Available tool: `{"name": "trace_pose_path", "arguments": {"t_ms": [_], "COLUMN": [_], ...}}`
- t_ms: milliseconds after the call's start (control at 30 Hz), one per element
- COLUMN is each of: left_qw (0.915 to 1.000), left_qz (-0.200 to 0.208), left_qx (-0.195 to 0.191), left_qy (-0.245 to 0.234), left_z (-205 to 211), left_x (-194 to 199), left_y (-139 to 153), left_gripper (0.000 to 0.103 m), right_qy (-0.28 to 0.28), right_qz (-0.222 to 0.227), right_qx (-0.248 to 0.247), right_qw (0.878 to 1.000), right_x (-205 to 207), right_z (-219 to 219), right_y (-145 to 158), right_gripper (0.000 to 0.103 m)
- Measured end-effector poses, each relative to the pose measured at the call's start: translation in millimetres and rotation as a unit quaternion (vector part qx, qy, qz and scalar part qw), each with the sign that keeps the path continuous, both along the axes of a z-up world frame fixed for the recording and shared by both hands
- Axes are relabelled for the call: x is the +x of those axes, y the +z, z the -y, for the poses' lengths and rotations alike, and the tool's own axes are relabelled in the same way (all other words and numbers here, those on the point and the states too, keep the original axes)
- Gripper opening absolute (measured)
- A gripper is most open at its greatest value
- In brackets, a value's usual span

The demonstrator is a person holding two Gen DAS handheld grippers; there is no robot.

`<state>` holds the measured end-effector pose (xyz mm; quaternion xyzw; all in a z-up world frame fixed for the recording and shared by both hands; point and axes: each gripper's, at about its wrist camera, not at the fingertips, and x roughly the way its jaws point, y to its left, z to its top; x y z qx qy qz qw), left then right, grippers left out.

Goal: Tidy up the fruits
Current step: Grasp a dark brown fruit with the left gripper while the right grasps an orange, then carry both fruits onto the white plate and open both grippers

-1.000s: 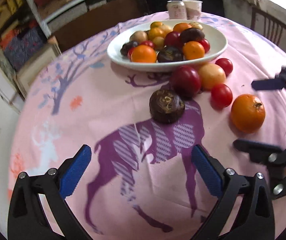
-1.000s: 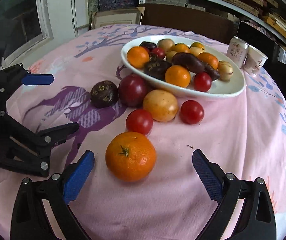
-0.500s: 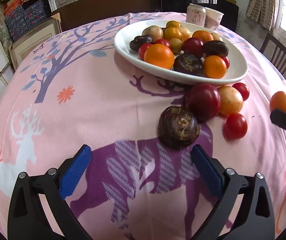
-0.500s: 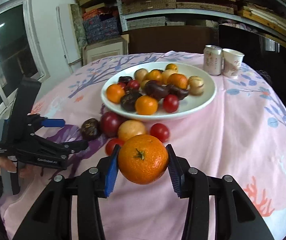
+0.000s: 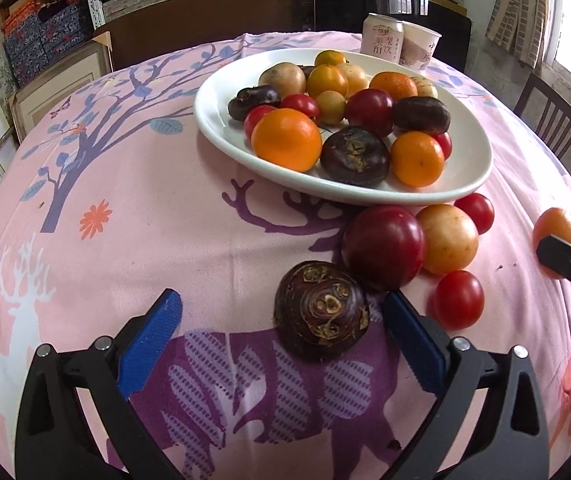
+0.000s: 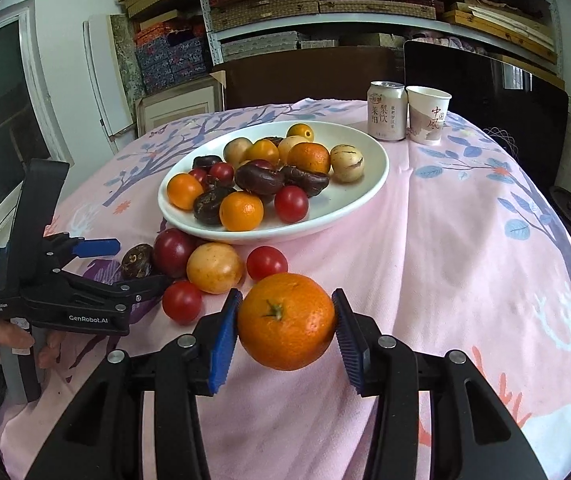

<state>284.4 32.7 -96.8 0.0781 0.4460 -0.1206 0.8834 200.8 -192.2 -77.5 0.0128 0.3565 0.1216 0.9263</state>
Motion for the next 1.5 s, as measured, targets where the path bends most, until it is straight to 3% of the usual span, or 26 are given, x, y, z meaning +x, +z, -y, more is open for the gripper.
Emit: {"name": "trace_pose_path", "arguments": {"t_ms": [33,100,133,233,333,367,433,600,667,700,733,767,833,933,1067,1233,1367,1500], "left_qw": [0.9999,0.9985,0.9979,0.9959,0.9955,0.9952,0.9946,0.9935,0.9929,0.9927,0.9925,0.9924,0.9928,0.9926,0.9954,0.9924,0.9951,0.9955], "left_qz": [0.006,0.017,0.023,0.034,0.033,0.035,0.046,0.048,0.047,0.046,0.043,0.042,0.045,0.049,0.058,0.123,0.079,0.088], "left_qx": [-0.002,-0.002,0.002,0.02,0.007,0.004,-0.009,-0.029,-0.03,-0.033,-0.034,-0.035,-0.032,-0.047,-0.029,-0.003,-0.048,-0.013], "left_qy": [-0.011,-0.052,-0.061,-0.082,-0.088,-0.091,-0.092,-0.099,-0.105,-0.107,-0.109,-0.11,-0.106,-0.1,-0.07,0.004,0.033,0.033], "left_z": [1.8,10.7,13.5,18.9,18.5,18.4,17.9,15.5,16.2,16.2,16.3,16.1,14.7,9.5,4.8,1.0,1.7,13.6], "left_x": [-4.8,-16.7,-21.3,-28.8,-33.1,-35.0,-39.4,-47.2,-49.2,-50.0,-50.2,-50.8,-51.1,-48.9,-28.4,18.4,60.1,83.8], "left_y": [1.5,6.4,7.6,7.5,8.5,9.5,13.3,22.0,23.7,24.6,25.1,25.7,28.5,38.3,59.3,89.3,91.5,92.0], "left_gripper": [0.085,0.045,0.041,0.041,0.041,0.041,0.041,0.041,0.041,0.041,0.041,0.041,0.041,0.041,0.041,0.041,0.041,0.041], "right_qy": [0.0,0.001,0.0,-0.004,0.002,0.0,-0.008,-0.031,-0.033,-0.036,-0.028,-0.026,-0.017,0.013,0.005,-0.026,-0.029,-0.019], "right_qz": [0.009,0.026,0.03,0.011,0.009,0.013,0.007,-0.074,-0.082,-0.074,-0.065,-0.058,-0.054,-0.072,-0.057,-0.027,-0.032,-0.046], "right_qx": [-0.001,-0.004,-0.005,-0.007,-0.012,-0.018,-0.027,-0.082,-0.07,-0.066,-0.059,-0.065,-0.088,-0.044,-0.091,-0.078,-0.028,-0.012], "right_qw": [1.0,1.0,1.0,1.0,1.0,1.0,1.0,0.993,0.994,0.994,0.996,0.996,0.994,0.996,0.994,0.996,0.999,0.999], "right_x": [-1.4,-5.1,-5.3,-1.5,-2.9,-4.2,-4.2,12.8,17.4,16.7,13.7,9.9,4.2,2.6,13.4,62.9,115.4,155.5], "right_z": [0.1,0.2,1.0,3.4,6.8,7.5,8.1,2.4,3.3,3.9,2.8,0.6,-6.9,-9.1,-18.2,-13.9,-11.2,-21.2], "right_y": [2.5,7.2,8.2,5.0,7.2,8.3,5.1,-21.5,-25.9,-22.9,-20.9,-18.8,-18.5,-12.5,4.3,37.5,51.2,49.0], "right_gripper": [0.047,0.047,0.047,0.044,0.045,0.062,0.082,0.084,0.08,0.072,0.053,0.045,0.045,0.045,0.045,0.045,0.045,0.045]}}
